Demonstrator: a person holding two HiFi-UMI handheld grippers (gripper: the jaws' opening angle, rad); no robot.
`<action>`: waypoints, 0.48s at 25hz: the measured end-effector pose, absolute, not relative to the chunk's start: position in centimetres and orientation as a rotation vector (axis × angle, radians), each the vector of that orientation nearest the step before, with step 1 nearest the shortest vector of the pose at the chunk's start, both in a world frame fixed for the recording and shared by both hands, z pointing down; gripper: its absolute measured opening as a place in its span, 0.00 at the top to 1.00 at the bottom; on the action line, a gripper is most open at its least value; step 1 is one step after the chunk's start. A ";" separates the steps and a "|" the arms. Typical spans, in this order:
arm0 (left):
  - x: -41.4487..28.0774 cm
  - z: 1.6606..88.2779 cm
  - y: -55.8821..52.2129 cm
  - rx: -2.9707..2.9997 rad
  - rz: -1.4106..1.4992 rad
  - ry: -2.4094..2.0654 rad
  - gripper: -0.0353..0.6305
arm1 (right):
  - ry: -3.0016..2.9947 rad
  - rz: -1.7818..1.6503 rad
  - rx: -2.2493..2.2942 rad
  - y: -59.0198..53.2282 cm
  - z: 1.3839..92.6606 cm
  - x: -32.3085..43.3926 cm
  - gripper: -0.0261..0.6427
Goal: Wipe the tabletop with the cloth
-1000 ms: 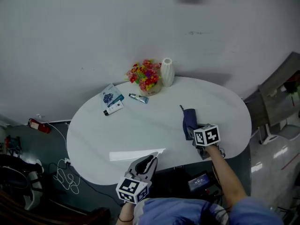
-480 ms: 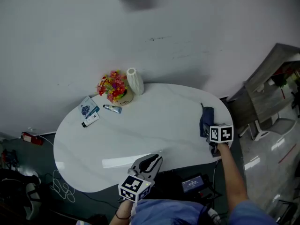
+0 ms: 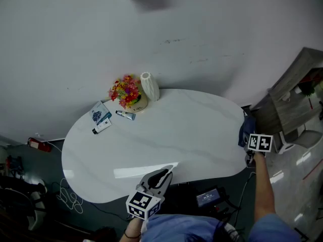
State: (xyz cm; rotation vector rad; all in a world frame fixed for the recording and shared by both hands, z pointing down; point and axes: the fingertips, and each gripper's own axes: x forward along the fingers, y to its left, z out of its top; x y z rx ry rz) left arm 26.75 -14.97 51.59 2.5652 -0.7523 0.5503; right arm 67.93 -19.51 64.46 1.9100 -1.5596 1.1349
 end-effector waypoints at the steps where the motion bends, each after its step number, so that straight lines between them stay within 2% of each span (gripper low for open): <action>1: 26.4 51.6 -15.0 2.560 0.547 -0.765 0.85 | -1.557 1.135 1.919 -19.4 64.3 68.1 0.86; 6: 24.6 51.4 -14.6 2.545 0.513 -0.808 0.85 | -1.603 1.102 1.908 -19.9 63.0 65.8 0.86; 12: 19.7 50.9 -13.8 2.519 0.468 -0.881 0.85 | -1.741 1.047 1.800 -21.9 60.9 57.1 0.86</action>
